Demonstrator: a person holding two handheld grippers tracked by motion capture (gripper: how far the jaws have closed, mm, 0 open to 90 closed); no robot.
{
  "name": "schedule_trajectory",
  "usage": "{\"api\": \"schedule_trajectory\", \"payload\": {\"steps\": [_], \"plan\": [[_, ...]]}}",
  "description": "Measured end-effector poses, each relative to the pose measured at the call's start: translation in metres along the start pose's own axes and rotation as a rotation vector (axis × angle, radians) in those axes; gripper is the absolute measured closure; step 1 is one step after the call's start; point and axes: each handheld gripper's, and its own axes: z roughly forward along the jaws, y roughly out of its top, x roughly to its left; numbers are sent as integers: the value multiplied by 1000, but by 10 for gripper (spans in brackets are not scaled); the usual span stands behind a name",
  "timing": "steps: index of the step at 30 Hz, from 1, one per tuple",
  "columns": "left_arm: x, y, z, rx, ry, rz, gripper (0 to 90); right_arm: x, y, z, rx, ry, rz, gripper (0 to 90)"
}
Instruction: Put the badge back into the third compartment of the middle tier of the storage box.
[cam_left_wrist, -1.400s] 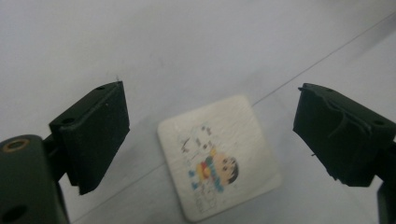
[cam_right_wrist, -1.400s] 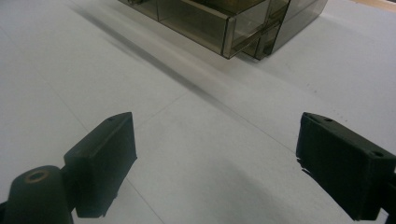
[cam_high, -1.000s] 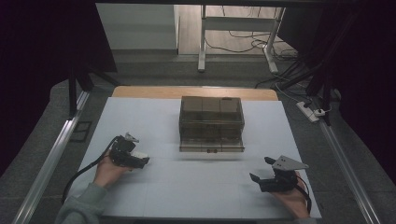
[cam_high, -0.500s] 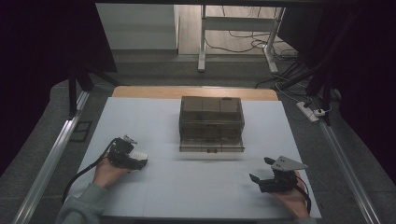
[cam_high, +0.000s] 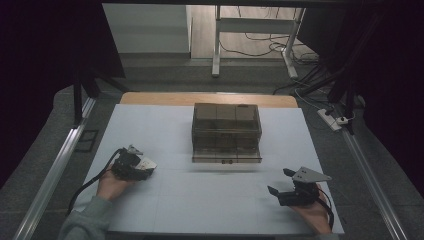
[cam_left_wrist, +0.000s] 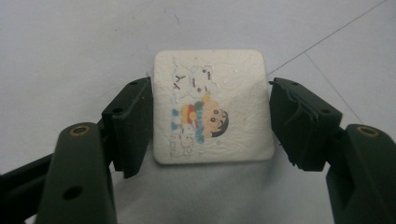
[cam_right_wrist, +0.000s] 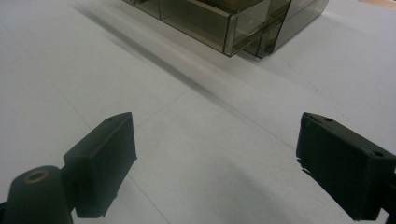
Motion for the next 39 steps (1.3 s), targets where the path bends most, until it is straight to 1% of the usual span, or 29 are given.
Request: {"api": "schedule_trajectory", "payload": {"steps": [9,12,13,15,18,24,30,34,36,39], "plan": [[-1,-1,-1,-13,3,18,330,0,0,0,-3,0,4,120],[-1,-2,-2,-23,-7,22,329,0,0,0,-4,0,5,119],[-1,-2,-3,-30,-7,25,329,0,0,0,-3,-1,4,120],[-2,-2,-5,-46,-9,18,329,0,0,0,-1,0,2,119],[-1,-2,-8,-68,-21,12,330,0,0,0,1,-1,2,120],[1,-3,-13,-98,-40,15,329,0,0,0,3,0,1,120],[4,-4,-23,-163,-64,-6,329,0,0,1,6,-2,1,120],[4,-4,-28,-203,-81,-9,329,0,-1,1,5,1,1,120],[4,-4,-29,-220,-95,-14,329,0,0,1,7,1,5,120],[5,-5,-32,-239,-103,-18,329,-1,-1,1,0,5,10,120]]}}
